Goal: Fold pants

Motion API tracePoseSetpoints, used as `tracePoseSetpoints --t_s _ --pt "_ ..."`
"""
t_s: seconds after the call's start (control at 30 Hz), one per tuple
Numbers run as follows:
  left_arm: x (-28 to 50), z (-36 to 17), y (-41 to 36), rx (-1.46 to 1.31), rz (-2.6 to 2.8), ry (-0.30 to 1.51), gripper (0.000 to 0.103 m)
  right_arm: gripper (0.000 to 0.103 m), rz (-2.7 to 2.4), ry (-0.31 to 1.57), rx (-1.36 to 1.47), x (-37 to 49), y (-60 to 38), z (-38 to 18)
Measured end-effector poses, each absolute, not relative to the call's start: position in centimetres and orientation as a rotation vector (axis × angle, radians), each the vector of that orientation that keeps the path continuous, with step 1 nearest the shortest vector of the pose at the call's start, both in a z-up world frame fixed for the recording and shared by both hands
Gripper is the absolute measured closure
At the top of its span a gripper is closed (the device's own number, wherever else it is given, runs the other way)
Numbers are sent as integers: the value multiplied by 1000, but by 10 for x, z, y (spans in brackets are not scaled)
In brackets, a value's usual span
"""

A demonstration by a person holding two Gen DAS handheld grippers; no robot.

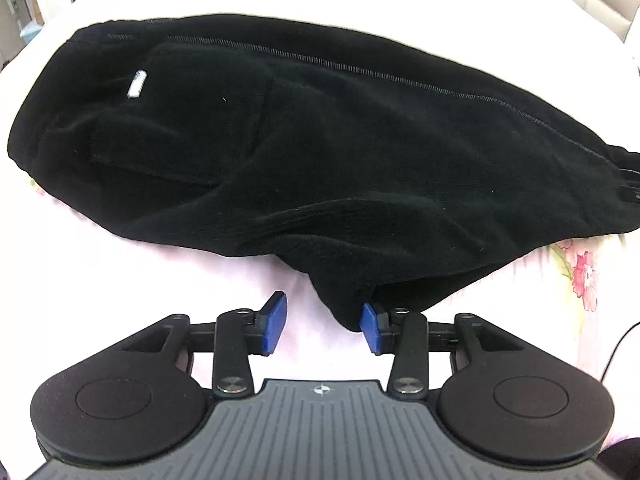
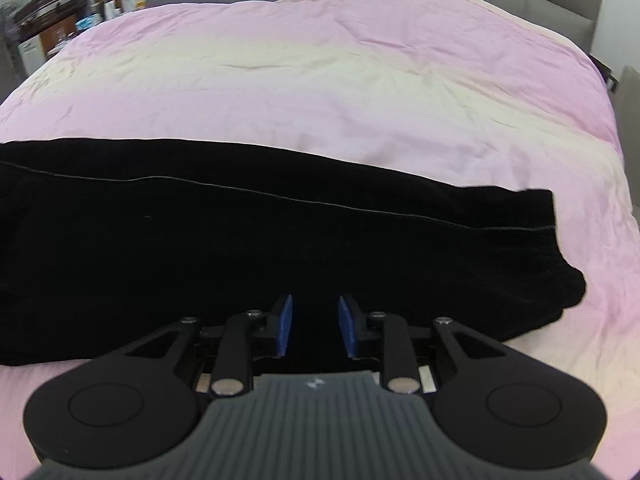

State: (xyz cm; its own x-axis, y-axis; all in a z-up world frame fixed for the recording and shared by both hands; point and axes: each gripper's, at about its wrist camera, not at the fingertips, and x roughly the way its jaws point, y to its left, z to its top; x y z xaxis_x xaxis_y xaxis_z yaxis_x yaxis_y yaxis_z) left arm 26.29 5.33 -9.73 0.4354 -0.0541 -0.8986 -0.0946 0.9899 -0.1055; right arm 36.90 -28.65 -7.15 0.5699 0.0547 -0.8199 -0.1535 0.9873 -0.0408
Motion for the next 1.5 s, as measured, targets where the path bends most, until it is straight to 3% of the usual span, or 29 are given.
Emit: tracePoseSetpoints --t_s 0.2,0.6,1.07,1.2,1.27,1.5 --pt "252 -82 88 -277 -41 1013 36 78 244 951 -163 377 -212 -72" --pt "259 -74 185 -295 181 893 35 71 449 956 -258 391 -61 -78" --pt "304 -92 314 -420 337 868 24 66 613 963 -264 435 76 -93" --pt "328 -106 329 -371 335 893 27 66 603 951 -252 460 110 -102" --pt "340 -114 341 -413 328 923 37 66 585 944 -259 473 123 -106" --pt "378 -133 349 -410 334 1005 35 64 467 1020 -246 529 139 -140"
